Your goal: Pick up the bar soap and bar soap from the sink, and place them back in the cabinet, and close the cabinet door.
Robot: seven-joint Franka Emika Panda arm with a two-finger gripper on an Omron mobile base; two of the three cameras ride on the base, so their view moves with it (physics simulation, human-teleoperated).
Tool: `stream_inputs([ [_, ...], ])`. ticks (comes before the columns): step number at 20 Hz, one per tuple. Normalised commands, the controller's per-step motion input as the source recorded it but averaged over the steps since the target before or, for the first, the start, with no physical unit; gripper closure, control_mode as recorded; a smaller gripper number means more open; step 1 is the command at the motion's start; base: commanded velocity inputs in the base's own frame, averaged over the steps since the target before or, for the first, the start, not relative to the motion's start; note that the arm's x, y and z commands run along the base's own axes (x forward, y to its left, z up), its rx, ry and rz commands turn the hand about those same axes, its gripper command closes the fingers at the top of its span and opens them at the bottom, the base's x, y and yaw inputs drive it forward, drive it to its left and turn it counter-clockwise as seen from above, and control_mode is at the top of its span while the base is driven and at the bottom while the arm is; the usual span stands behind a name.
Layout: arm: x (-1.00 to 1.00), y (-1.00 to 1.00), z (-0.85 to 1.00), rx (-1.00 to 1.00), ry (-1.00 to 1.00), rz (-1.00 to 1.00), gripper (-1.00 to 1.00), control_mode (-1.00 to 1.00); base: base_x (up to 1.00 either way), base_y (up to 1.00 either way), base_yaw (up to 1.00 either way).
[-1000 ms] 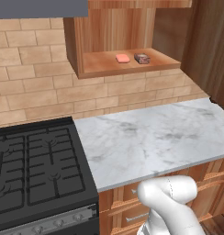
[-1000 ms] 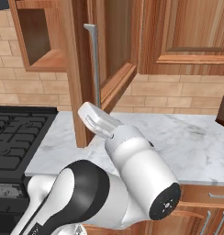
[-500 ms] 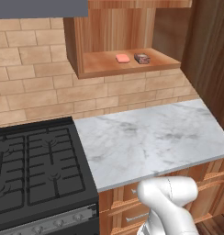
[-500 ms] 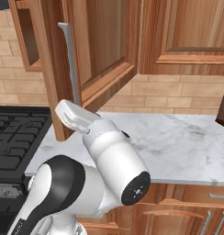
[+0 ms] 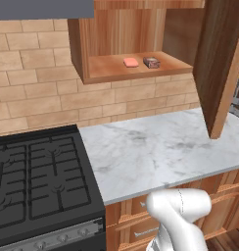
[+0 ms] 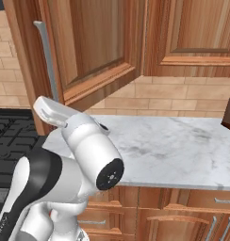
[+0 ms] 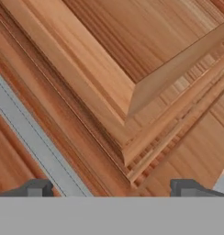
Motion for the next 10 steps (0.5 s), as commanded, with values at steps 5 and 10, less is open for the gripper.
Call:
stream_inputs([
  [5, 0.4, 0.5, 0.0, 0.0, -0.04, 0.03, -1.0, -1.0, 0.0, 0.0, 0.0],
  [10, 0.39, 0.4, 0.0, 0.0, -0.06, 0.01, -1.0, -1.0, 0.0, 0.0, 0.0],
])
